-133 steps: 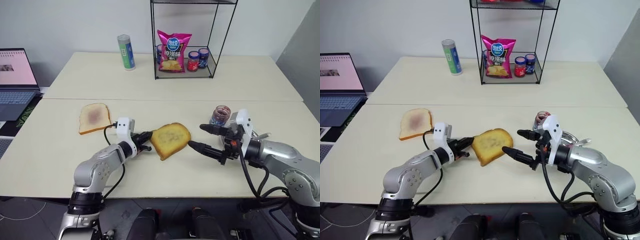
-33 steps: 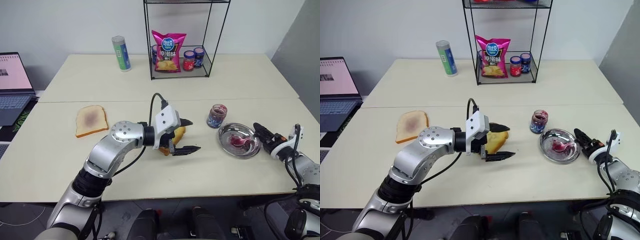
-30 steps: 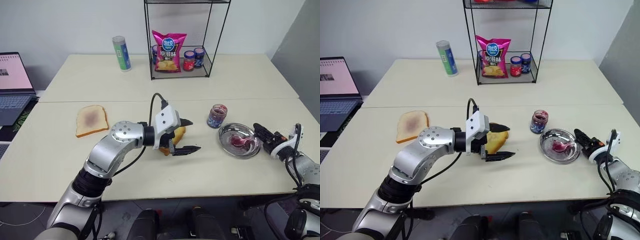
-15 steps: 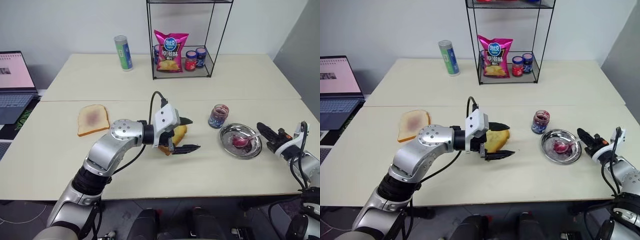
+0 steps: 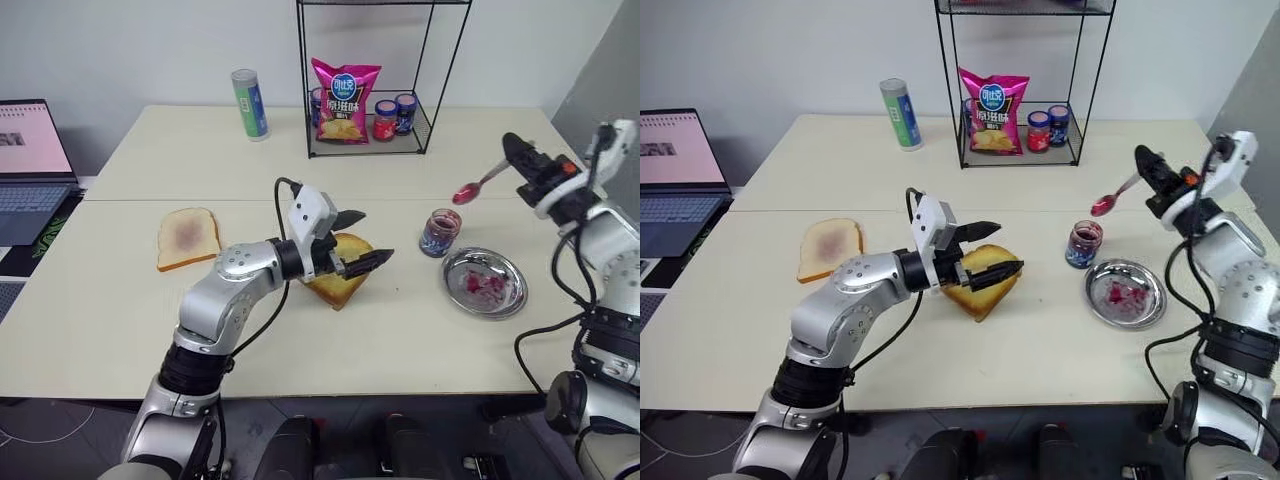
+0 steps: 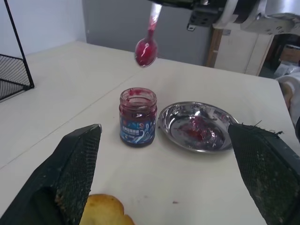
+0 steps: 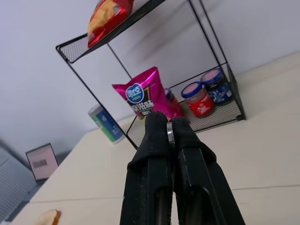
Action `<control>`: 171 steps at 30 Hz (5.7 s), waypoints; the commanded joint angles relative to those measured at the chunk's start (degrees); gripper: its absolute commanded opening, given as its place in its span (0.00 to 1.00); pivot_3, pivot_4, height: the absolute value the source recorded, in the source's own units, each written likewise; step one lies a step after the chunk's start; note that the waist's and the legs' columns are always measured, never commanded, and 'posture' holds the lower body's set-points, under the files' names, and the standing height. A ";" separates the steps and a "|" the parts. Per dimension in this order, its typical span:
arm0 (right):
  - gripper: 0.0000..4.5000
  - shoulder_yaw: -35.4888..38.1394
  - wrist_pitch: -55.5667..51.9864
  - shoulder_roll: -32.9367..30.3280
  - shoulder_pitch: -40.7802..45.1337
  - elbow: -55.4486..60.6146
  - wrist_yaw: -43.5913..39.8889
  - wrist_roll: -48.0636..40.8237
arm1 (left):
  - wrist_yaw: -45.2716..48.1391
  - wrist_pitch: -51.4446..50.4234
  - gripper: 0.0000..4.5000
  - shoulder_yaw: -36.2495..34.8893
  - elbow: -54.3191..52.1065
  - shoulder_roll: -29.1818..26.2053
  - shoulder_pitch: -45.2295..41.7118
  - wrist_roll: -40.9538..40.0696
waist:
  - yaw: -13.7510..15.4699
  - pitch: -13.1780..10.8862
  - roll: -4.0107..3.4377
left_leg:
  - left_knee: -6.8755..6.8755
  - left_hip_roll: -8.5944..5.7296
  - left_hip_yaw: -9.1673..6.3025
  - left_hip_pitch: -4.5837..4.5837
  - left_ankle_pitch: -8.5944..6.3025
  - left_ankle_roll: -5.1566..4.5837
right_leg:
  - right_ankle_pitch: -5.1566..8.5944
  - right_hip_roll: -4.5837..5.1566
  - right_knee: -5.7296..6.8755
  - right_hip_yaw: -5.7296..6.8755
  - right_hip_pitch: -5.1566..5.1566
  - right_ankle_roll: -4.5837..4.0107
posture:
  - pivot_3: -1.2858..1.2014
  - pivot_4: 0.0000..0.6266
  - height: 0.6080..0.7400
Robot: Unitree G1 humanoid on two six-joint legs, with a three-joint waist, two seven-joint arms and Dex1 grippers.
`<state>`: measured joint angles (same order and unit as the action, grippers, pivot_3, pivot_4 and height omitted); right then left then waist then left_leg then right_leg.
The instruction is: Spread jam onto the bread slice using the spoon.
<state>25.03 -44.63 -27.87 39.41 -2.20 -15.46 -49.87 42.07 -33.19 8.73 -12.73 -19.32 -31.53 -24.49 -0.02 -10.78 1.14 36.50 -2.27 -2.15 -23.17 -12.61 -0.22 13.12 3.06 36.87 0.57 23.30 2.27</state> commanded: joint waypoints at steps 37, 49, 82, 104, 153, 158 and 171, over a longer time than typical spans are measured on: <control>0.01 -7.69 9.83 5.73 1.67 -10.15 -8.40 17.56 | -1.54 -1.38 1.00 0.85 -6.65 -0.96 0.79 1.31 | -0.09 0.00 0.00 | 0.02 0.03 -0.06 0.05 0.01 0.02 | -0.12 0.02 0.08 0.01 0.00 -0.20 | 0.52 0.24 1.00; 0.01 3.62 -1.20 8.12 4.22 -9.35 2.42 6.54 | -1.14 -0.86 1.00 0.56 -5.41 -1.09 -0.12 1.57 | -0.17 -0.01 -0.01 | 0.01 0.04 -0.05 0.06 0.01 0.01 | -0.12 0.02 0.09 0.01 0.00 -0.21 | 0.52 0.24 1.00; 0.01 18.62 -4.99 13.74 9.70 -9.14 20.64 -17.67 | 2.21 -0.86 1.00 -1.87 -4.88 -3.16 -0.89 -0.58 | -0.41 -0.01 -0.02 | 0.00 0.05 0.01 0.06 0.00 0.00 | -0.11 -0.01 0.10 0.01 0.00 -0.21 | 0.52 0.24 1.00; 0.01 -35.44 9.33 15.24 5.42 12.86 -4.79 13.28 | -2.83 -14.03 1.00 -29.48 -29.92 -19.65 34.72 -15.32 | -1.22 -0.03 -0.05 | -0.39 0.17 -0.23 0.09 0.00 0.05 | 0.25 0.07 0.07 0.16 0.21 -0.32 | 0.52 0.24 1.00; 0.01 -42.92 29.53 15.89 -0.57 7.99 -19.84 38.62 | -5.76 -12.44 1.00 -26.46 -27.94 -22.53 30.88 -18.98 | -1.47 -0.02 -0.01 | -0.41 0.21 -0.24 0.17 0.03 0.23 | 0.14 0.04 0.09 0.15 0.16 -0.66 | 0.52 0.24 1.00; 0.01 -44.20 32.94 17.79 -1.16 3.82 -20.25 40.54 | -6.03 -12.57 1.00 -27.11 -28.51 -22.44 31.70 -19.20 | -1.48 -0.01 -0.01 | -0.42 0.21 -0.25 0.18 0.03 0.24 | 0.14 0.03 0.10 0.15 0.16 -0.67 | 0.52 0.24 1.00; 0.01 -45.00 38.51 20.46 -3.18 -3.61 -21.10 43.62 | -6.36 -12.81 1.00 -27.93 -28.82 -23.42 32.01 -19.76 | -1.49 -0.02 -0.01 | -0.41 0.21 -0.24 0.19 0.04 0.27 | 0.13 0.03 0.10 0.14 0.15 -0.67 | 0.52 0.24 1.00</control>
<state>-20.51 -8.10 -7.84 36.23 -6.63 -36.26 -6.76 35.63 -46.78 -17.85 -40.07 -41.93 1.04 -43.01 -1.51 -10.80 1.12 36.09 -2.06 -2.39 -22.98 -12.57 0.05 13.26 3.09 36.97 0.71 23.45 1.59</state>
